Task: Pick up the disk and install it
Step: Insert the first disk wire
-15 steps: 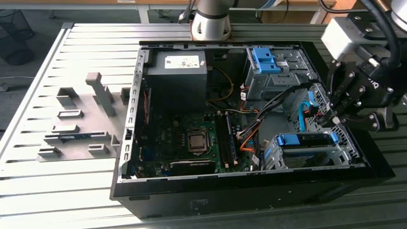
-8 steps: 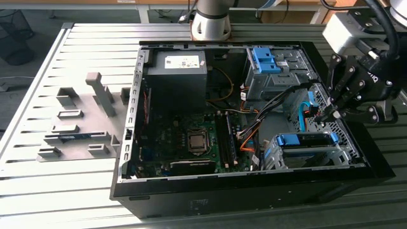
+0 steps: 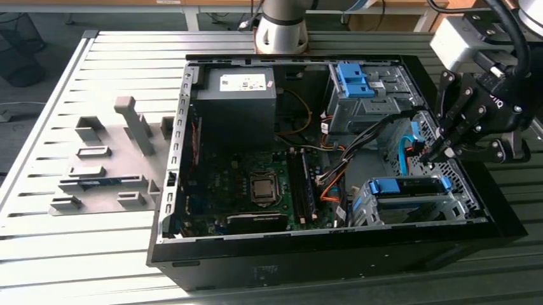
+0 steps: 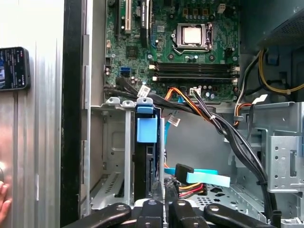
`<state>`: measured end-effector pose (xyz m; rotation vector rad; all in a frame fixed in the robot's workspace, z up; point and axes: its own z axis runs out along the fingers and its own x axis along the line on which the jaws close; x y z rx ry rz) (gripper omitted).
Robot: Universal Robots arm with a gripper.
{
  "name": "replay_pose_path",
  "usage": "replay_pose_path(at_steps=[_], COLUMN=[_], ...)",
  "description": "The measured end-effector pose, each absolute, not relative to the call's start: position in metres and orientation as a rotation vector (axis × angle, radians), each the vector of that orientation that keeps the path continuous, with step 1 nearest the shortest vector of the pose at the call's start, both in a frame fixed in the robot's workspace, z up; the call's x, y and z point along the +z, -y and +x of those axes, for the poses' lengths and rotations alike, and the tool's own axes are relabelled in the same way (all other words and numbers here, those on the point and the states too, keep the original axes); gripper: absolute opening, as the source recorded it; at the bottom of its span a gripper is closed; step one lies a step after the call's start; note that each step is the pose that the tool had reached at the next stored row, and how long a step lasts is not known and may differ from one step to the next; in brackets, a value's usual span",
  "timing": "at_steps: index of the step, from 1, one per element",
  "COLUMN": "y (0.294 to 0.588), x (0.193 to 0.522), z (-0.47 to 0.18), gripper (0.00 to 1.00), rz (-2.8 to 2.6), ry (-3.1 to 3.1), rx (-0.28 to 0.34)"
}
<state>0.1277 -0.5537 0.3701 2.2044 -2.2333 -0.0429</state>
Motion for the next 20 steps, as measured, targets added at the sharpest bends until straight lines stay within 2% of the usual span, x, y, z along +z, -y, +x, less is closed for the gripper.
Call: replay_pose_path(at_steps=[5, 6, 20], y=[0.547, 0.545, 0.542], x=[0.366, 0.366, 0.361], z=[0.129, 0.129, 0.132], gripper=[0.19, 0.25, 0.25], rz=[2.213, 2.213, 2.236], ry=[2.227, 2.227, 2.205], rx=[-0.046, -0.046, -0.048])
